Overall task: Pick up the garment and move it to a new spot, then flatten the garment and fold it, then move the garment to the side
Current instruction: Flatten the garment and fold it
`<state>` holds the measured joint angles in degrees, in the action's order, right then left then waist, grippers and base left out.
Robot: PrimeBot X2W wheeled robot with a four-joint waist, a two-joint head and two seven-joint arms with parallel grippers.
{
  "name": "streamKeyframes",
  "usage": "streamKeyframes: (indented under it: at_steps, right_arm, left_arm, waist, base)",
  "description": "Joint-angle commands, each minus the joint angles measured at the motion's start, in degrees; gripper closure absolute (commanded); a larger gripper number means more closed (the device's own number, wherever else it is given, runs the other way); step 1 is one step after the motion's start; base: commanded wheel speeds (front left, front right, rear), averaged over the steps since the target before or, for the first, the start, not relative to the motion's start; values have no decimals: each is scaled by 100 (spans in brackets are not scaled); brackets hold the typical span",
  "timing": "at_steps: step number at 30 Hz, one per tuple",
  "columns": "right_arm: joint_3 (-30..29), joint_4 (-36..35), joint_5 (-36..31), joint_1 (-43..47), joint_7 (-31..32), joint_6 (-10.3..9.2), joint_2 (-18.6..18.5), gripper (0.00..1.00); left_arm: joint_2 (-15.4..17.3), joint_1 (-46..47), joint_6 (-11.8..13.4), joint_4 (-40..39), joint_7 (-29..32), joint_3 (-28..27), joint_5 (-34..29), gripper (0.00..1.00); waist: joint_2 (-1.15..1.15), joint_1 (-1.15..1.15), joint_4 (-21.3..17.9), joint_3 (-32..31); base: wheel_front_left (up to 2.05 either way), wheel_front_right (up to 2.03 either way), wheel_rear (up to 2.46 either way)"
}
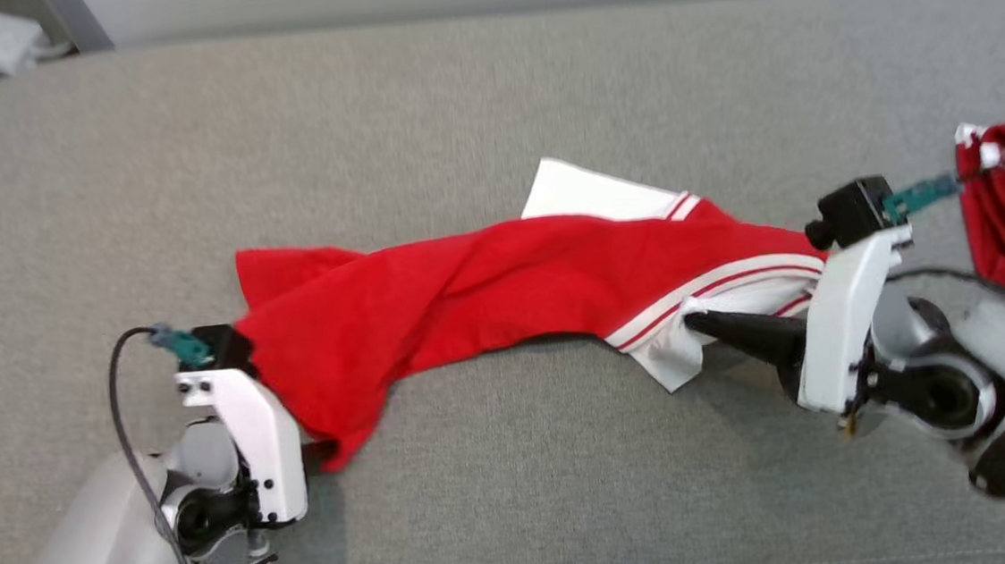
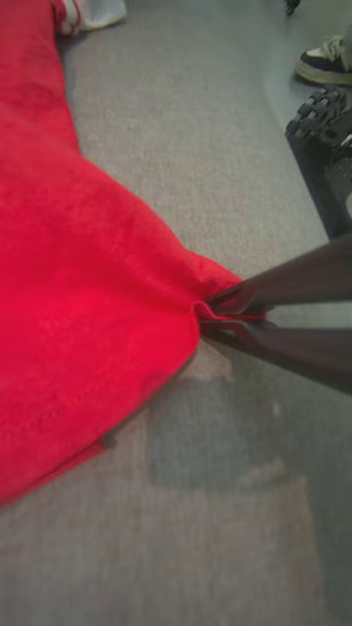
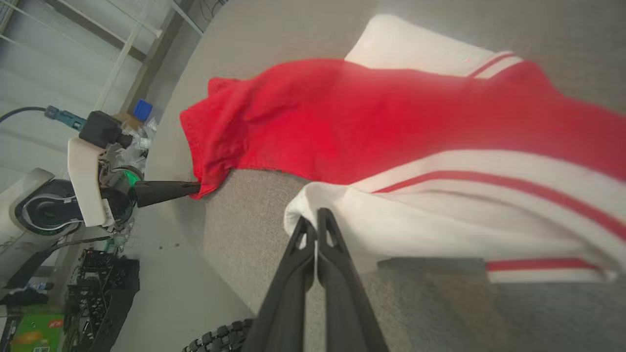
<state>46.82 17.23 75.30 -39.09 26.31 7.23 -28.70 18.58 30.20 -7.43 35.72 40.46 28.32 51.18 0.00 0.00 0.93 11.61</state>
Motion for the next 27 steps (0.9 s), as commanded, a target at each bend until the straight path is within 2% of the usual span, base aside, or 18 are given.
streamKeyframes:
  at_steps: [1,3,4,5,6,8,10,11,12,14,16,20,24,27]
  right_arm:
    - [-35,-2,115,-357,337,25,-98,100]
    - [-188,351,251,-914,740,25,26,100]
    - [-384,604,251,-1305,719,25,141,100]
    - [-641,888,172,-1784,522,25,268,100]
    - [-993,1211,-3,-2347,54,25,396,100]
    - [-1776,1906,-344,-3502,-1175,25,662,100]
    - [-2250,2461,-719,-4452,-2218,25,865,100]
    - [-2388,2669,-846,-4782,-2589,25,944,100]
    - [-2388,2669,-846,-4782,-2589,25,944,100]
    - [-2444,2865,-919,-5137,-2806,25,1089,100]
    - [-2390,2877,-886,-5233,-2710,25,1123,100]
    - [-2367,2627,-624,-4958,-2560,25,1036,100]
    - [-2364,2099,-232,-4249,-2466,25,860,100]
    - [-2263,1561,94,-3426,-2372,25,712,100]
  left_arm:
    - [298,293,-5,-167,462,-185,299,100]
    - [381,657,-5,-288,1083,-216,664,100]
    - [358,977,-1,-350,977,-445,811,100]
    - [336,1405,9,-453,521,-733,814,100]
    - [343,1904,30,-535,-125,-1024,687,100]
    - [444,3001,26,-689,-1871,-1547,135,100]
    - [467,3828,19,-634,-3140,-1784,-294,100]
    - [472,4124,14,-569,-3625,-1828,-447,100]
    - [472,4124,14,-569,-3625,-1828,-447,100]
    - [444,4524,4,-318,-4202,-1839,-525,100]
    - [454,4737,-1,-179,-4474,-1621,-537,100]
    - [564,4642,-3,-12,-4596,-1081,-195,100]
    - [643,4080,-4,359,-4856,-731,186,100]
    - [635,3471,-4,637,-5149,-347,348,100]
  waist:
    - [0,0,4,582]
    - [0,0,6,947]
    - [0,0,10,1145]
    - [0,0,9,1349]
    - [0,0,6,1550]
    - [0,0,-15,1879]
    - [0,0,-67,2019]
    - [0,0,-99,2010]
    - [0,0,-99,2010]
    - [0,0,-152,1952]
    - [0,0,-198,1988]
    - [0,0,-288,2281]
    - [0,0,-346,2560]
    - [0,0,-360,2532]
  base:
    - [0,0,0]
    - [0,0,0]
    - [0,0,0]
    - [0,0,0]
    - [0,0,0]
    - [0,0,0]
    - [0,0,0]
    - [0,0,0]
    - [0,0,0]
    - [0,0,0]
    - [0,0,0]
    - [0,0,0]
    - [0,0,0]
    - [0,0,0]
